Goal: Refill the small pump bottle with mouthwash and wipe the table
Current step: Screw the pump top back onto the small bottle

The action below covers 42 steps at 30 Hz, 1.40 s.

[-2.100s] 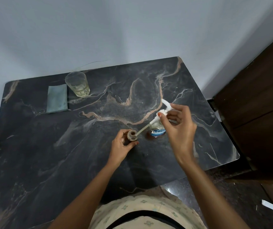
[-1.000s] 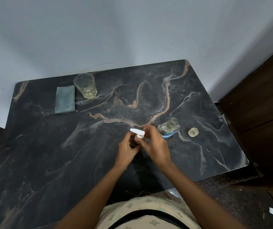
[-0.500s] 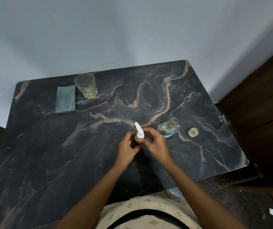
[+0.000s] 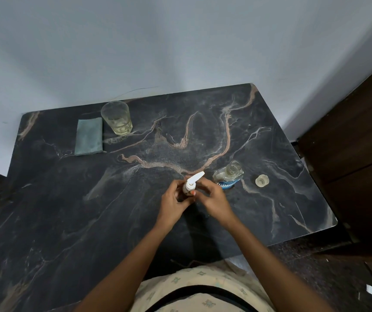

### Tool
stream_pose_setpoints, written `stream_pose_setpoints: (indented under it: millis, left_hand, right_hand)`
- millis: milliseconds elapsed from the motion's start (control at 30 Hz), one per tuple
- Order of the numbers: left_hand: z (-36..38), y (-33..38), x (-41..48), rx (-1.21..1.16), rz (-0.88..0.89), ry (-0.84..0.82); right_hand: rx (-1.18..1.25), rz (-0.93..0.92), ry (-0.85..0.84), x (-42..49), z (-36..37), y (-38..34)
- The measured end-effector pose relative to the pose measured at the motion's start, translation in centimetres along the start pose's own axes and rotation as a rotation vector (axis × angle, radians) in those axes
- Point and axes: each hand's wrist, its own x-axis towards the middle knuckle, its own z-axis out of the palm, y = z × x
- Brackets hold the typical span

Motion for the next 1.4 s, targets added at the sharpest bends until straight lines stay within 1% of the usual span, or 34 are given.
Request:
stream_pose_setpoints:
  millis: [100,300,333,433,500,567,700,833,900,1033,1133,1233,1333,1400]
  left_hand:
    - [-0.1,-0.1,0.0,0.008,-0.002,0.002]
    - [-0.3,-0.2,0.0,0.057,0.003,0.004]
    - [-0.3,-0.2,0.0,0.058,0.003,0.004]
    - [-0.3,0.0,0.0,0.038,0.003,-0.002]
    - [-0.2,0.0,-0.1,0.021,0.005,-0.005]
    - [-0.1,0.0,-0.1,0.009,0.002,-0.001]
    - [-0.1,0.1,-0.1,0.019,-0.002,0.002]
    - [-0.1,0.2,-0.1,0.041,-0.007,0.007]
    - [-0.1,0.1,-0.1,0.035,-0.005,0.011]
    - [-0.1,0.0,0.0,0.01,-0.002,0.004]
    - [0.0,0.0,0.0,0.003,0.003,0.01]
    - [0.0,-0.1,0.0,0.014,0.01,0.005]
    - [-0.1,-0.1,0.0,0.028,0.008,-0.002]
    - [-0.1,-0.1,0.0,0.041,0.015,-0.004]
  right_hand:
    - [0.069,0.025,0.097,0.0,0.6,-0.3]
    - [0.01,-0.001,0.121,0.4,1.1,-0.5]
    - [0.01,-0.001,0.093,0.4,1.0,-0.6]
    - [0.008,0.003,-0.083,0.2,-0.2,-0.6]
    - [-0.027,0.006,-0.13,0.2,-0.8,-0.5]
    - [-0.04,0.001,-0.093,0.2,-0.9,-0.4]
    - [0.024,0.028,0.028,0.3,0.0,-0.3]
    - [-0.043,-0.014,0.113,0.6,0.8,-0.2]
    - [-0.075,-0.041,0.085,0.6,0.8,-0.3]
    - [-0.093,-0.055,-0.06,0.4,-0.2,-0.7]
    - [-0.136,-0.065,-0.093,0.2,-0.7,-0.6]
    - [-0.11,-0.041,-0.049,0.3,-0.4,-0.5]
    - [-0.039,-0.018,0.075,0.4,0.2,-0.3]
    - [-0.047,-0.013,0.15,0.5,0.7,-0.1]
